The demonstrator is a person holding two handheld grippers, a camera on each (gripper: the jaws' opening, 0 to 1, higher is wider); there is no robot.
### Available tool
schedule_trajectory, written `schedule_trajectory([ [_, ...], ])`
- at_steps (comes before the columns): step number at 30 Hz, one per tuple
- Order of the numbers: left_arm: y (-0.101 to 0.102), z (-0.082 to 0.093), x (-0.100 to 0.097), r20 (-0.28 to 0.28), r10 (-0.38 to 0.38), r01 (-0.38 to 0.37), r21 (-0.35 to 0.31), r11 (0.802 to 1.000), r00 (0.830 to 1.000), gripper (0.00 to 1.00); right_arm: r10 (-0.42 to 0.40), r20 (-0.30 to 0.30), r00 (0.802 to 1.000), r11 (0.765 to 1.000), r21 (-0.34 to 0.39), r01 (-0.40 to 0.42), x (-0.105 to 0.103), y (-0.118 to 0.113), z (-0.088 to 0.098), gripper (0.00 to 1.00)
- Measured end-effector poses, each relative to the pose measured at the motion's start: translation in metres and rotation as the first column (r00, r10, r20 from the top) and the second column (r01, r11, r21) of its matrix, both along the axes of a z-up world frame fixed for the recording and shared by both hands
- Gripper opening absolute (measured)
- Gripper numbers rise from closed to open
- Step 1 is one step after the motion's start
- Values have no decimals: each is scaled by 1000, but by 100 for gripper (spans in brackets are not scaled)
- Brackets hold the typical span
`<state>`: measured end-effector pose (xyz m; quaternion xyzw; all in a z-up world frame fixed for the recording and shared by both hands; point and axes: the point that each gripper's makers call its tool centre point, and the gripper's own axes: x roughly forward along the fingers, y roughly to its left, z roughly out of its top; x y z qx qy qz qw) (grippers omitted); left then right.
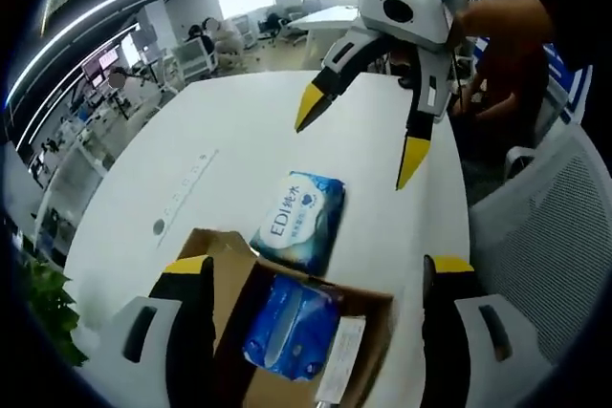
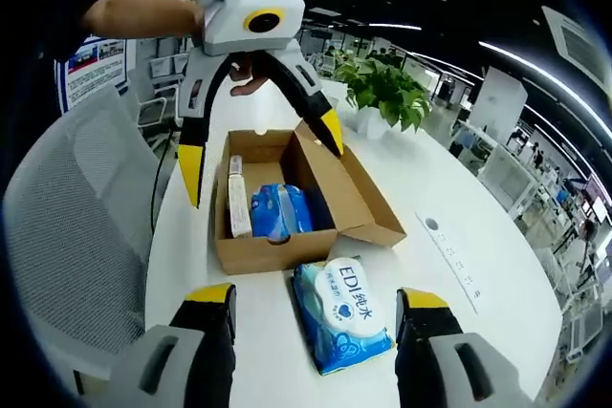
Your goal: Operate the shoe box by opening the lid, removing the specified soft item, and placing it in the target area until the item is outside and the box remains undamaged.
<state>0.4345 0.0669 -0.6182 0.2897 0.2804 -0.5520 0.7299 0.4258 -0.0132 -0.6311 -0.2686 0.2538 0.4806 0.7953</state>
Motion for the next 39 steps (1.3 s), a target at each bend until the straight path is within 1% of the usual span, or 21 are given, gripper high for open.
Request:
schedule_trajectory([
  [7,15,6,-2,1,32,-32,-49,998,999,93,3,2,1000,1000,-5,-3,-5,14,5,67],
  [10,22,11,-2,-1,58,-58,-86,995,998,94,1,10,1000,1000,-6,-1,-6,19,8,67],
  [13,28,15,-2,0,76,-76,-108,991,997,96,2,19,1000,1000,-7,-2,-7,25,10,67],
  [18,40,19,-2,16,93,-90,-128,988,996,99,17,39,999,1000,5,-18,-8,38,16,65],
  [22,49,24,1,5,128,-125,-172,977,992,99,21,48,999,1000,0,-21,-6,46,16,64],
  [27,60,28,0,14,147,-142,-188,972,989,99,25,61,998,1000,-4,-25,-5,54,18,63],
  [33,74,34,-1,14,194,-185,-236,954,981,99,47,90,995,999,-23,-46,-4,66,17,60],
  [39,88,37,-3,14,230,-218,-264,939,973,99,49,105,993,998,-37,-45,0,75,17,58],
])
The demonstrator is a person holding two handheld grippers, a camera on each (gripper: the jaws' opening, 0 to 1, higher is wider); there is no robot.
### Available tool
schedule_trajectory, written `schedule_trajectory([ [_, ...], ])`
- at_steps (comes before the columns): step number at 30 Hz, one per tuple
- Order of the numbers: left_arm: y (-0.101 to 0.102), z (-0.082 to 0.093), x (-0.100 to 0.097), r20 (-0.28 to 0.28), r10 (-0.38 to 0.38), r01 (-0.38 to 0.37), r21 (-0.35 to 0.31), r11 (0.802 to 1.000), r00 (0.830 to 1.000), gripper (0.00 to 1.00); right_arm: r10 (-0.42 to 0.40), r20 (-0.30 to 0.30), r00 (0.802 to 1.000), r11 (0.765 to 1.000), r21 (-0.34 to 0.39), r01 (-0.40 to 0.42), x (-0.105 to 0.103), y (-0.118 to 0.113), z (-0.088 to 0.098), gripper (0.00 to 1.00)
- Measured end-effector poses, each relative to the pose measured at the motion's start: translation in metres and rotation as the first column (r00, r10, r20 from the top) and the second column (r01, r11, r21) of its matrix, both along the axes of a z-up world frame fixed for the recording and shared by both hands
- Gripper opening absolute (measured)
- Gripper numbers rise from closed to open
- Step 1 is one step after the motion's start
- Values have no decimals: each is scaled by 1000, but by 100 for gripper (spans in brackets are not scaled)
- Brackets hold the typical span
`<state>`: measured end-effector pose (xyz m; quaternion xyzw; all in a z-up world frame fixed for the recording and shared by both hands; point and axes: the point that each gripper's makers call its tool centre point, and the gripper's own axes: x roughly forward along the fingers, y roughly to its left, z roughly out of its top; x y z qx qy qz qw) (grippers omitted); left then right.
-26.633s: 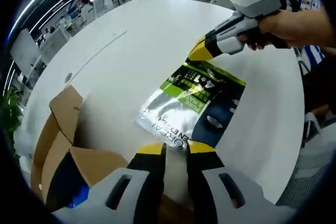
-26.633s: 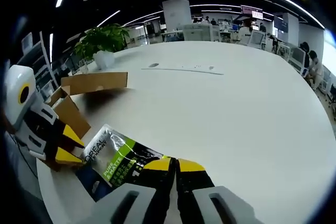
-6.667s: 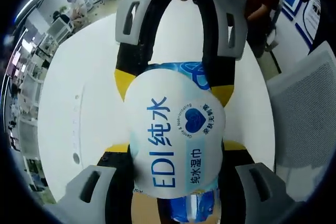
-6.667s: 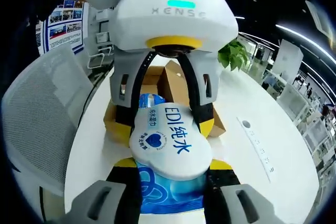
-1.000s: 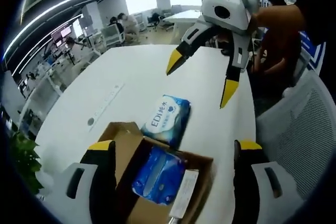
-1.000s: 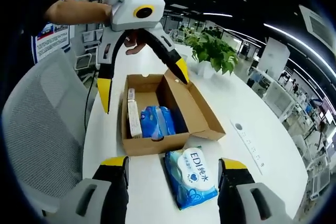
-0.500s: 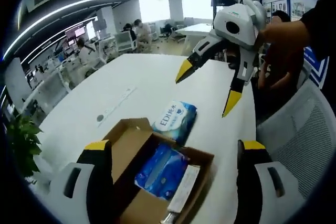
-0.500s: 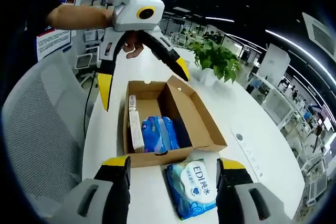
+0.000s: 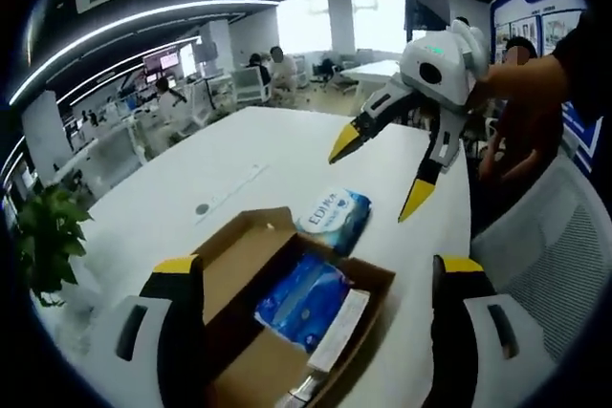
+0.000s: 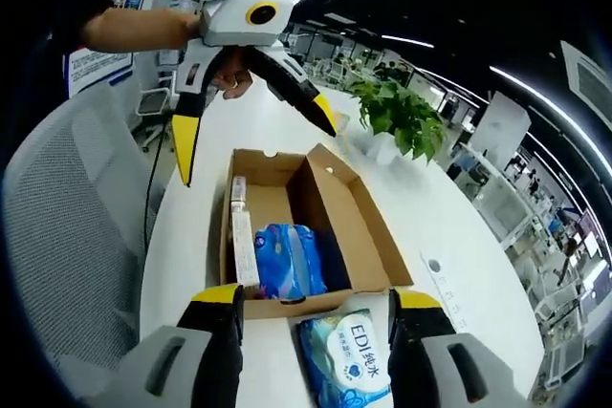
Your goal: Operate the shoe box by opening the lid, removing the specified soft item, and placing it in the target area until the item is outside and the box remains undamaged.
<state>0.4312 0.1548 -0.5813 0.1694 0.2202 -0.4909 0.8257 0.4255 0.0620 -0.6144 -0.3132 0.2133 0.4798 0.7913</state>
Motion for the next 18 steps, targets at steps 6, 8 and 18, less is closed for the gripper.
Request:
schedule_trajectory([
  [6,15,1,-3,7,37,-37,-16,999,999,99,11,0,1000,1000,-14,-11,0,8,-5,57],
  [8,20,0,-5,4,51,-51,-27,998,999,99,17,1,1000,1000,-19,-17,0,12,-6,56],
  [18,41,3,-11,19,98,-97,-43,994,995,99,16,22,1000,999,-47,-15,5,23,-8,52],
])
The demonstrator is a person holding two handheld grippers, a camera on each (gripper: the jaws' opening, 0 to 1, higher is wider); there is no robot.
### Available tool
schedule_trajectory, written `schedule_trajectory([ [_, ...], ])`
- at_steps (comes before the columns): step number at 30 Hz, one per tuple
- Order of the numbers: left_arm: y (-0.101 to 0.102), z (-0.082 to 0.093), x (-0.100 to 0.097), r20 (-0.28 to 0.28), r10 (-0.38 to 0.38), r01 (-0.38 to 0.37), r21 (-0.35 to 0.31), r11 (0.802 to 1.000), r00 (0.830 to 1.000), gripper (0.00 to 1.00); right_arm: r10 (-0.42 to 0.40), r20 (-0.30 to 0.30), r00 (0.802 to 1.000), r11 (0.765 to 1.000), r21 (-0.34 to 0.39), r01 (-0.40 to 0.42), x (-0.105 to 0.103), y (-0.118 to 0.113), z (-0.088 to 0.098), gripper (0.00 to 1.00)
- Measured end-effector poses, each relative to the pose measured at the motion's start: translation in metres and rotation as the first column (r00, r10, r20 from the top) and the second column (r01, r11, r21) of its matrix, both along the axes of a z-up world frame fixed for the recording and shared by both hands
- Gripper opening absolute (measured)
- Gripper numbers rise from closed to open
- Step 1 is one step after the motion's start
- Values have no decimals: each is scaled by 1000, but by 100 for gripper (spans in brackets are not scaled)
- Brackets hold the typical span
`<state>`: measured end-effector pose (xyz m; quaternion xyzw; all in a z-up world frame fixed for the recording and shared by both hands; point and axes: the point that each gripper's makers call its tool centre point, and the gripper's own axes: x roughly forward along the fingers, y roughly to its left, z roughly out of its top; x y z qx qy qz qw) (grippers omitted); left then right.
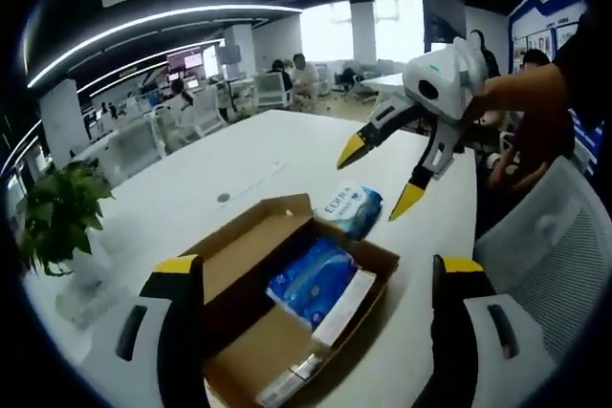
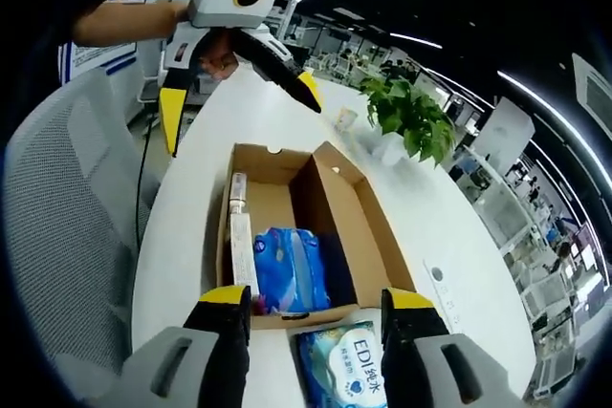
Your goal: Operate the shoe box by opening the lid, removing the specified soft item, and placing it in the target area until the item is outside and the box remains undamaged.
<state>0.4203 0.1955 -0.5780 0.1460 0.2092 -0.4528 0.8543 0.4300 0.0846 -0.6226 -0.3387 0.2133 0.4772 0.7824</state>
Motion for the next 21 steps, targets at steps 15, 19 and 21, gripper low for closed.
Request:
schedule_trajectory([
  [15,27,6,-14,30,67,-66,-24,998,997,99,-12,39,999,999,-42,14,7,11,-6,47],
  [19,34,6,-18,34,81,-80,-27,996,996,99,-18,51,999,999,-47,21,10,14,-8,45],
  [21,37,7,-20,35,86,-85,-31,996,996,99,-20,55,998,999,-48,23,11,16,-8,44],
])
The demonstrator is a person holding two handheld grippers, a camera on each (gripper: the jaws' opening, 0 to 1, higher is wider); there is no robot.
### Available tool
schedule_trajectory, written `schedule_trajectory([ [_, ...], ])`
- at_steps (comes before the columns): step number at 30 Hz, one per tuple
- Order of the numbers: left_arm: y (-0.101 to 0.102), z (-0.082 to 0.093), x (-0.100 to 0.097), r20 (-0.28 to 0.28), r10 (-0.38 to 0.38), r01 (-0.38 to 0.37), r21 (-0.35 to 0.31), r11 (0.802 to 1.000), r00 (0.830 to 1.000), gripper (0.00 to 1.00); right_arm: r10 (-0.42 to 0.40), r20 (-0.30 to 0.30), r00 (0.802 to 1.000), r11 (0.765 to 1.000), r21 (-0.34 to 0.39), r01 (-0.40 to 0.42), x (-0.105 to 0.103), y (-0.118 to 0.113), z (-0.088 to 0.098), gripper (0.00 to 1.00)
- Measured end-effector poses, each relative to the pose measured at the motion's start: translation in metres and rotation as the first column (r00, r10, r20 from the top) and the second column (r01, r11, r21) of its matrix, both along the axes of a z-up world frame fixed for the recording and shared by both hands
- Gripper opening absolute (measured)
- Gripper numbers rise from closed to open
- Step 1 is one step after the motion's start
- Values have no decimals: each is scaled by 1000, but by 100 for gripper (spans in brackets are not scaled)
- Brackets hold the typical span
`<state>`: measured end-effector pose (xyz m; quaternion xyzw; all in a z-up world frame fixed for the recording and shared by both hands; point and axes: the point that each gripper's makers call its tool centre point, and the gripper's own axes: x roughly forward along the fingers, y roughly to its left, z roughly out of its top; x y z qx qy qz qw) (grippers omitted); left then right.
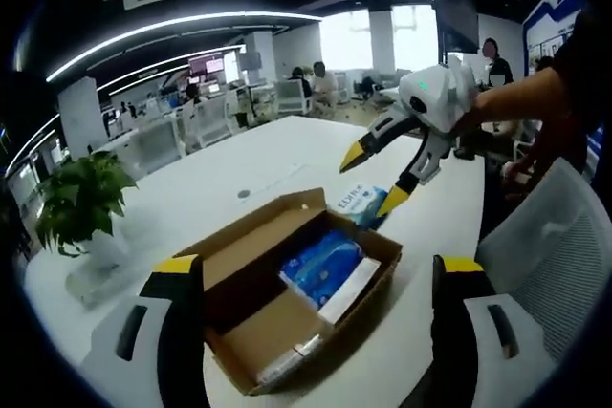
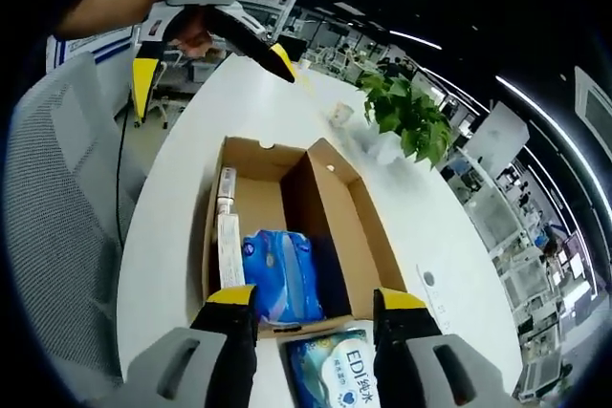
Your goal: Operate the shoe box by opening the lid, removing the specified soft item, and placing it in the target area until the item is outside and the box remains undamaged.
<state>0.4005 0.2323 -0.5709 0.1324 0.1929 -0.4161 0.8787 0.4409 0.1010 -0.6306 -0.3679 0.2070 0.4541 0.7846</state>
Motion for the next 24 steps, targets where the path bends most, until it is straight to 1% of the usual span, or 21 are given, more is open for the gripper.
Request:
schedule_trajectory([
  [4,5,4,-4,11,11,-11,-9,1000,1000,99,10,14,1000,1000,-16,-10,2,6,-3,40],
  [8,10,8,-8,28,16,-15,-17,1000,999,99,10,12,1000,1000,-7,-10,5,12,-5,39],
  [10,12,8,-10,30,17,-17,-16,1000,999,99,20,29,999,1000,-18,-20,6,15,-5,35],
  [13,19,7,-15,58,14,-14,-8,1000,998,99,20,34,999,1000,-18,-19,10,18,-5,34],
  [16,22,6,-20,50,20,-19,-26,999,999,99,20,45,999,999,-26,-19,13,20,-6,30],
  [19,26,4,-23,50,28,-26,-36,999,998,99,21,48,999,999,-34,-20,17,24,-10,30],
  [24,31,0,-33,42,40,-38,-49,998,998,99,33,40,999,997,-65,-30,20,30,-25,28],
])
